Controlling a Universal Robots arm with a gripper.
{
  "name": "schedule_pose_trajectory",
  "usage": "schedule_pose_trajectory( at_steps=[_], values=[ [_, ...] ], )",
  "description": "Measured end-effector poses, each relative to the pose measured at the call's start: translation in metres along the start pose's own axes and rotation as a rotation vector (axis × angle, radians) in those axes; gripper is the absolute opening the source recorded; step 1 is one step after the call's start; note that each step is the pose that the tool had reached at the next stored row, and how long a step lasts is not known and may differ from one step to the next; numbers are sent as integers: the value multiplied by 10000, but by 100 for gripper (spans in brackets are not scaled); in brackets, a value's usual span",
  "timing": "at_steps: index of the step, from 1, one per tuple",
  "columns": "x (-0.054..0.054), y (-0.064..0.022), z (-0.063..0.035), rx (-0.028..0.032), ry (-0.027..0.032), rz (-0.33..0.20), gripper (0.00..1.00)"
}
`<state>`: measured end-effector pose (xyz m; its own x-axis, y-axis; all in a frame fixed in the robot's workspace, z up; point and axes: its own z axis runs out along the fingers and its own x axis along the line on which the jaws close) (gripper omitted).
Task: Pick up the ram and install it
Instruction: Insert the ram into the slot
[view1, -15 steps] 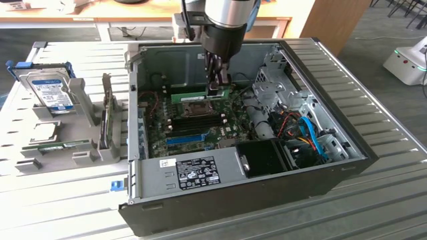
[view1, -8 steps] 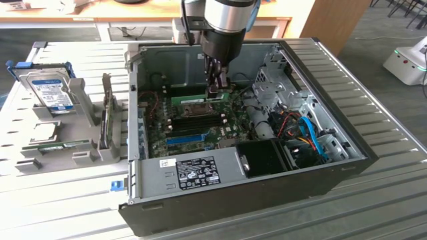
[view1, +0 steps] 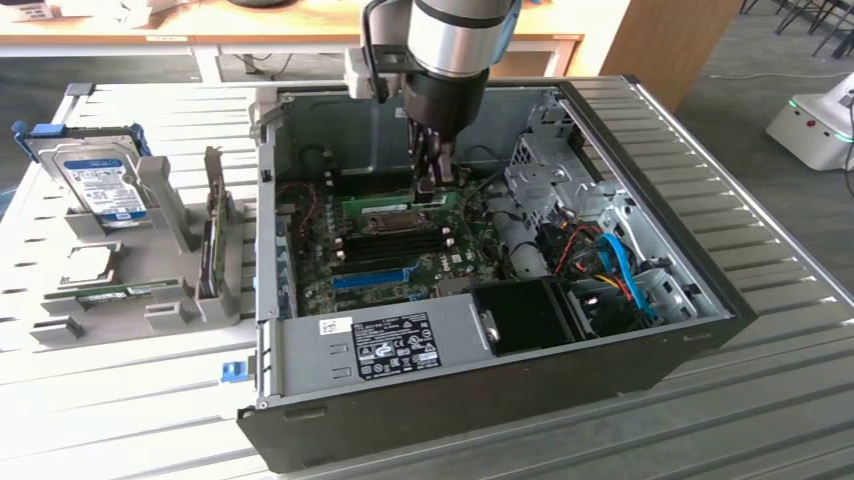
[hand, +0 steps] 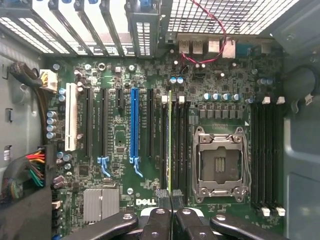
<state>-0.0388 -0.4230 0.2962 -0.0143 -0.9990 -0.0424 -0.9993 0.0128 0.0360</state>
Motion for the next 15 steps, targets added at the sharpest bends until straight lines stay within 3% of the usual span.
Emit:
schedule_pose_trajectory(
  at_steps=[15],
  values=[
    [9,-8,233,3,-4,72,12]
  ],
)
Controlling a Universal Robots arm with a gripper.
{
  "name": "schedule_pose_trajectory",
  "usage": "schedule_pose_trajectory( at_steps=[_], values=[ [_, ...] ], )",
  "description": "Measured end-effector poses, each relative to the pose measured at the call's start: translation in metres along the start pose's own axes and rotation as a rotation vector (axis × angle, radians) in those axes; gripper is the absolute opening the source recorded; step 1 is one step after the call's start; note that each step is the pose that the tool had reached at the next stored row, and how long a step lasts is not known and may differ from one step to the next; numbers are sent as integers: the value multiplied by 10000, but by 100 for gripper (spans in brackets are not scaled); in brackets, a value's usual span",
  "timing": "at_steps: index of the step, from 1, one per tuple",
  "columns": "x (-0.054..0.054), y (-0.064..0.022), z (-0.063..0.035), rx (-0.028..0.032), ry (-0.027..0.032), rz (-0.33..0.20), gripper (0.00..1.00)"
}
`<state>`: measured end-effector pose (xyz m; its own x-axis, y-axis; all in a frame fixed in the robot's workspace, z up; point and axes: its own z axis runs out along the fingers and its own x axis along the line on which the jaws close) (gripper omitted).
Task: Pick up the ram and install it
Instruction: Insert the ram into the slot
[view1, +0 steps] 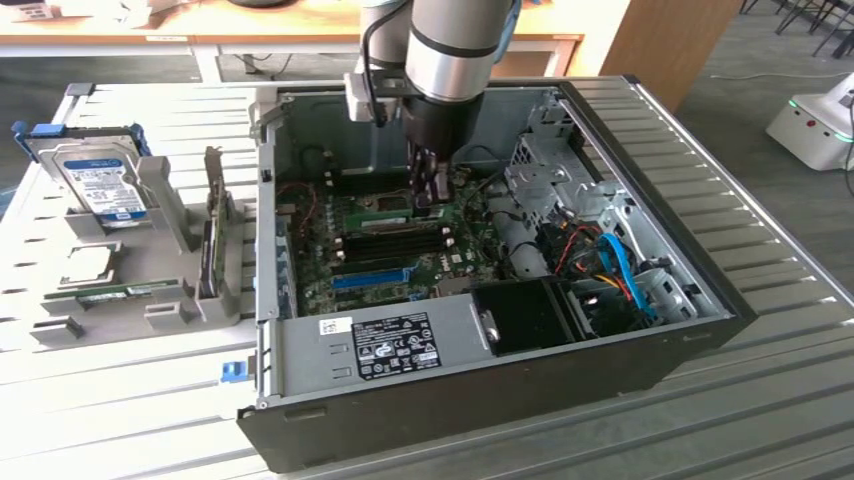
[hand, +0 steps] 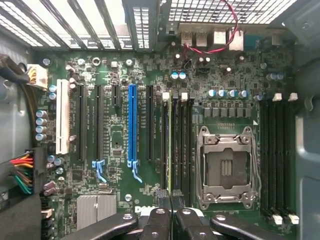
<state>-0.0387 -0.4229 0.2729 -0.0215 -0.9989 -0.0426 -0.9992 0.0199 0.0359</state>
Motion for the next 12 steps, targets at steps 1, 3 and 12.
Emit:
schedule_pose_trajectory(
  at_steps=[1,3,12],
  values=[
    [1,0,14,0,1,8,12],
    [2,-1,42,1,0,26,12],
    [7,-6,161,3,-2,89,12]
  ],
)
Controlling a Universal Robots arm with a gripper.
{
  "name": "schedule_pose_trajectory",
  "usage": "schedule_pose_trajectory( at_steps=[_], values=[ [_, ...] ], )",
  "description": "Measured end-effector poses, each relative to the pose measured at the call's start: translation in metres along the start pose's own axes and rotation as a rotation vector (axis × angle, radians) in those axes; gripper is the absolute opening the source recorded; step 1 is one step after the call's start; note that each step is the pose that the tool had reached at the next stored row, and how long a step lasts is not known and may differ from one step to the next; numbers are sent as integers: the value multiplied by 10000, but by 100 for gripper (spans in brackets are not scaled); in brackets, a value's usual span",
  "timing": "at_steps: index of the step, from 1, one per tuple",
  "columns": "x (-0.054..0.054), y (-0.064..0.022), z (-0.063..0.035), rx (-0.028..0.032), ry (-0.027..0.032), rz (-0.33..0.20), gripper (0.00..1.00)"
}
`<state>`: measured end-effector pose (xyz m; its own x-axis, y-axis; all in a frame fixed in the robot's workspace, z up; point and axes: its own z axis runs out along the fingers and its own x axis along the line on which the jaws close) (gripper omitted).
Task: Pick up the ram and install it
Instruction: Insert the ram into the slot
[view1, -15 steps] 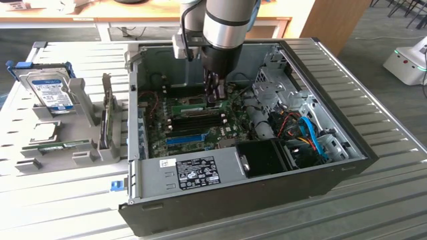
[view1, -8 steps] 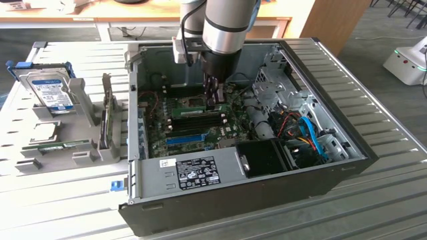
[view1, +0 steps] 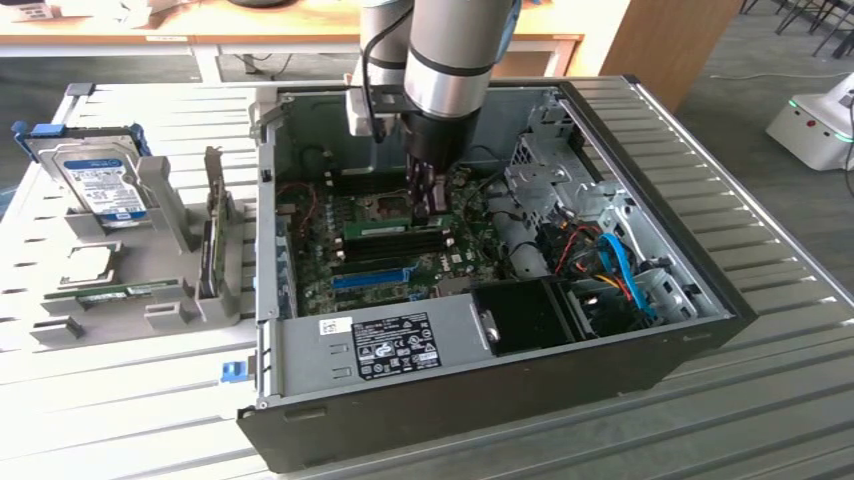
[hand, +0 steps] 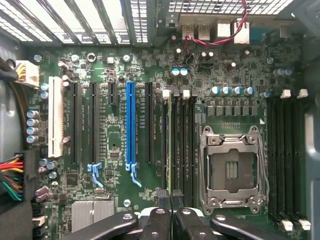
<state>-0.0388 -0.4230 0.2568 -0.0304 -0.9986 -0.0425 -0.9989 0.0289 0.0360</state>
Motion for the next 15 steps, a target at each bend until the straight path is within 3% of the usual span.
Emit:
schedule_pose_trajectory(
  at_steps=[15],
  values=[
    [7,-5,146,3,0,76,12]
  ],
)
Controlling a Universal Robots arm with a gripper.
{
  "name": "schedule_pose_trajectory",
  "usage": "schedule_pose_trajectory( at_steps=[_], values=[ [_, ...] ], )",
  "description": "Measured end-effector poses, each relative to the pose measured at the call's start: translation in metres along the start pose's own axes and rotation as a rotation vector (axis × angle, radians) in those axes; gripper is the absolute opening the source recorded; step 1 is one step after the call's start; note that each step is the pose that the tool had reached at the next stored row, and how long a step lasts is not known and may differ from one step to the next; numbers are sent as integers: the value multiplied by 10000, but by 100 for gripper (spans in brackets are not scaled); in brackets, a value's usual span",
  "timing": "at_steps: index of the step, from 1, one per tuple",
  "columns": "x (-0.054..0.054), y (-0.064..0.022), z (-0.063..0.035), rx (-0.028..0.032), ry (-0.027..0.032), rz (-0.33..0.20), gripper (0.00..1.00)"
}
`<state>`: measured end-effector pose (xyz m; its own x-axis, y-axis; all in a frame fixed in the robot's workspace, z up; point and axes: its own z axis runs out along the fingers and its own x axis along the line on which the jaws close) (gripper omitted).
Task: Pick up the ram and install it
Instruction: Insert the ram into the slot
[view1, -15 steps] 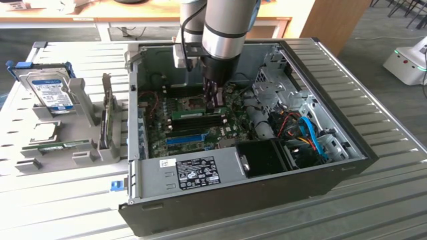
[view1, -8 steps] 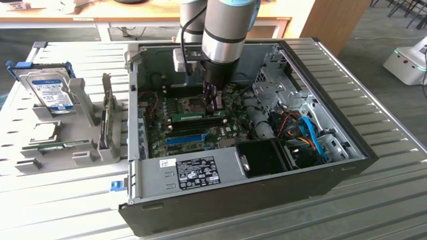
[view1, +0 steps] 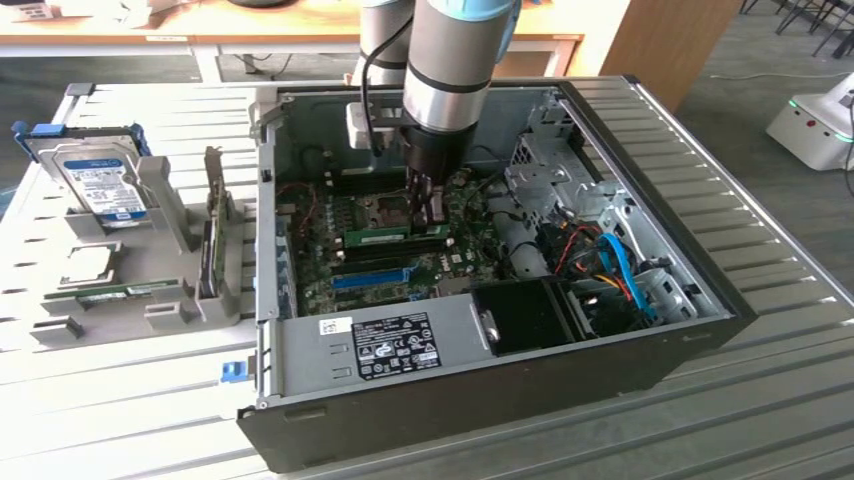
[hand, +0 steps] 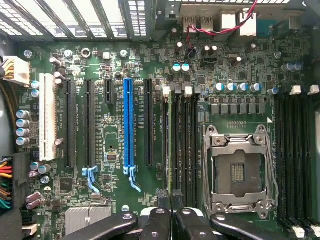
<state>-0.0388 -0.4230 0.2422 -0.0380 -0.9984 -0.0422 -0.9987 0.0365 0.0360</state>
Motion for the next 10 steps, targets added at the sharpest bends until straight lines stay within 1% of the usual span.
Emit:
schedule_pose_trajectory(
  at_steps=[10],
  values=[
    [2,-2,61,1,-4,1,12]
  ],
)
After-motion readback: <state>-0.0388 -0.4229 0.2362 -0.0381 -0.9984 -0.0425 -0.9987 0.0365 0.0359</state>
